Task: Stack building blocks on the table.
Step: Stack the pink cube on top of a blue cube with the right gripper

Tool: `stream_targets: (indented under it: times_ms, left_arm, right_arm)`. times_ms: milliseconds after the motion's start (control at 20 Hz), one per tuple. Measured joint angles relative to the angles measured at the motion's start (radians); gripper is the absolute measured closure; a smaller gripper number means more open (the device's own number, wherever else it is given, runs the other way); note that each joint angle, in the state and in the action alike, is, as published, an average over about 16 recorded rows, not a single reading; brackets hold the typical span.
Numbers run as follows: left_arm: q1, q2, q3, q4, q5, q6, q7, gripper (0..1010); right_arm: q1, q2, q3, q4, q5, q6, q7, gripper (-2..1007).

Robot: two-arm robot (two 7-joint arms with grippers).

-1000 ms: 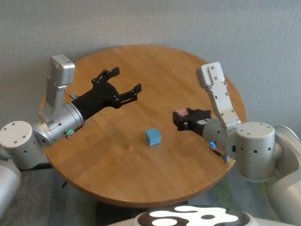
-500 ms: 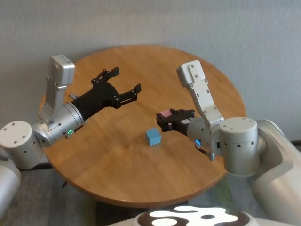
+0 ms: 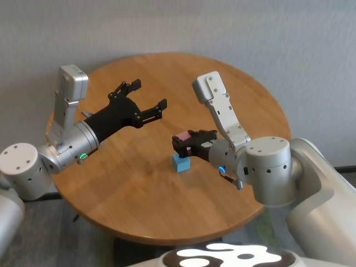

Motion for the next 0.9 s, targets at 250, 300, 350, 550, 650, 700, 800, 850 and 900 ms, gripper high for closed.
stream_targets:
  times_ms: [250, 300, 350, 550, 650, 700, 800, 850, 900]
  left_arm:
    - [0.000, 0.000, 0.000, 0.000, 0.000, 0.000, 0.000, 9]
    - [0.000, 0.000, 0.000, 0.000, 0.000, 0.000, 0.000, 9]
    - [0.000, 0.000, 0.000, 0.000, 0.000, 0.000, 0.000, 9]
    - [0.000, 0.000, 0.000, 0.000, 0.000, 0.000, 0.000, 8]
    - [0.000, 0.000, 0.000, 0.000, 0.000, 0.000, 0.000, 8]
    - [0.000, 0.000, 0.000, 0.000, 0.000, 0.000, 0.000, 8]
    - [0.000, 0.000, 0.000, 0.000, 0.000, 0.000, 0.000, 8]
    - [0.000, 0.000, 0.000, 0.000, 0.000, 0.000, 0.000, 8]
    - [0.000, 0.000, 0.000, 0.000, 0.000, 0.000, 0.000, 8]
  right_arm:
    - [0.003, -0.005, -0.007, 0.005, -0.017, 0.013, 0.006, 648]
    - [0.003, -0.006, -0.007, 0.004, -0.020, 0.016, 0.006, 648]
    - [0.003, -0.007, -0.007, 0.004, -0.023, 0.020, 0.007, 648]
    - [-0.001, -0.011, -0.005, 0.000, -0.031, 0.035, 0.009, 648]
    - [-0.004, -0.014, -0.003, -0.003, -0.034, 0.042, 0.009, 648]
    - [-0.005, -0.015, -0.002, -0.005, -0.035, 0.046, 0.010, 648]
    - [-0.009, -0.017, 0.000, -0.009, -0.039, 0.053, 0.011, 648]
    - [-0.011, -0.018, 0.001, -0.010, -0.040, 0.056, 0.011, 648]
    - [-0.014, -0.019, 0.001, -0.012, -0.042, 0.059, 0.011, 648]
